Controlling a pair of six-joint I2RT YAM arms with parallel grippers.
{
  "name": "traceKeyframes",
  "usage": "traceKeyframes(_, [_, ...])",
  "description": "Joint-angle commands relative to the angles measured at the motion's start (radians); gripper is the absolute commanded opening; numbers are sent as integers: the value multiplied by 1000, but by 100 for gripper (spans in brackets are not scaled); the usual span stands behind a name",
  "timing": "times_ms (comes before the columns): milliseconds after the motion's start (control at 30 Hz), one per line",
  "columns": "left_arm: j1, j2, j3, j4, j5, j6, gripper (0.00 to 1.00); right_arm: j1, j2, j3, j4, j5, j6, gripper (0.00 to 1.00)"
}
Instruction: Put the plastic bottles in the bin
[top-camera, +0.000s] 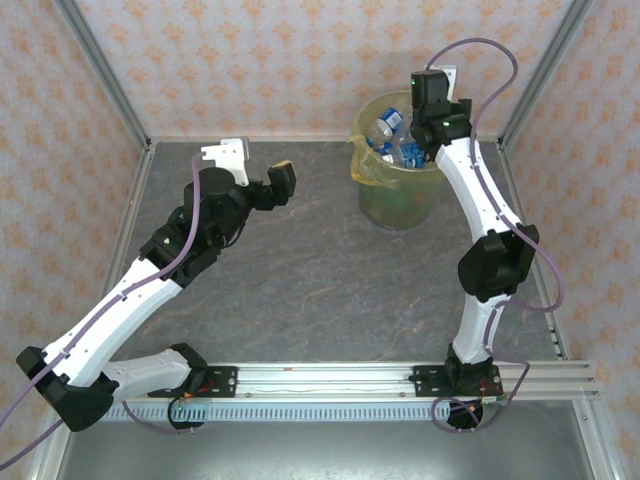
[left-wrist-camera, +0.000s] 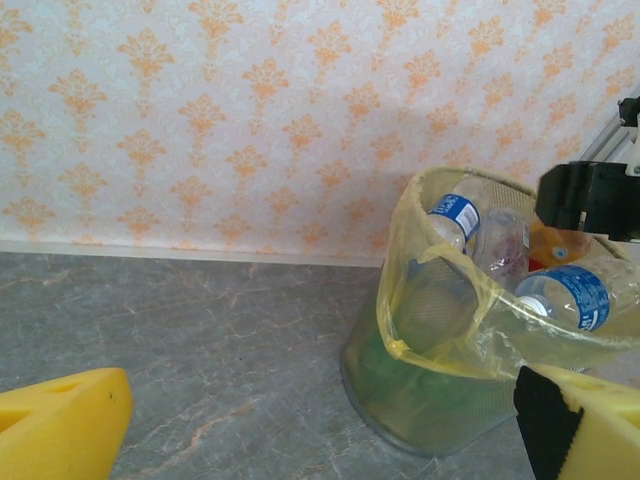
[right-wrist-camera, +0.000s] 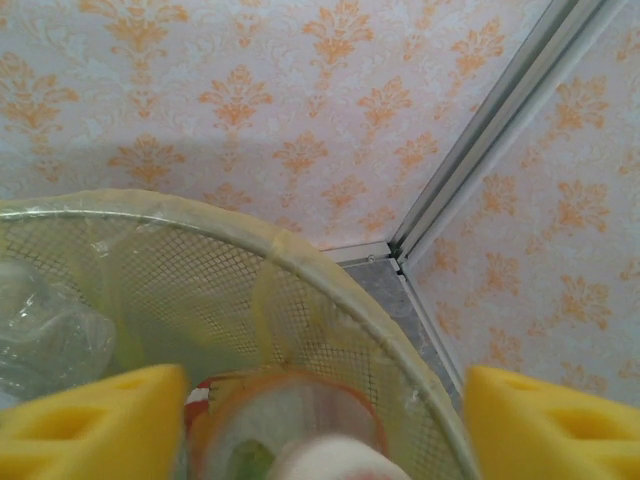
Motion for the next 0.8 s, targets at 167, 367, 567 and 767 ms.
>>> traceKeyframes(167, [13, -32, -22, 23, 10, -7, 99, -10, -54, 93, -54, -215, 84, 92])
traceKeyframes(367, [24, -38, -43, 26, -14, -21, 99, -19, -58, 162, -77, -309, 160, 92])
traceKeyframes(567, [80, -36, -86, 25, -102, -40, 99, -23, -233, -38, 28, -376, 242, 97])
traceKeyframes(767, [202, -50, -147, 0, -113, -46, 99, -30, -558, -489, 229, -396, 284, 100])
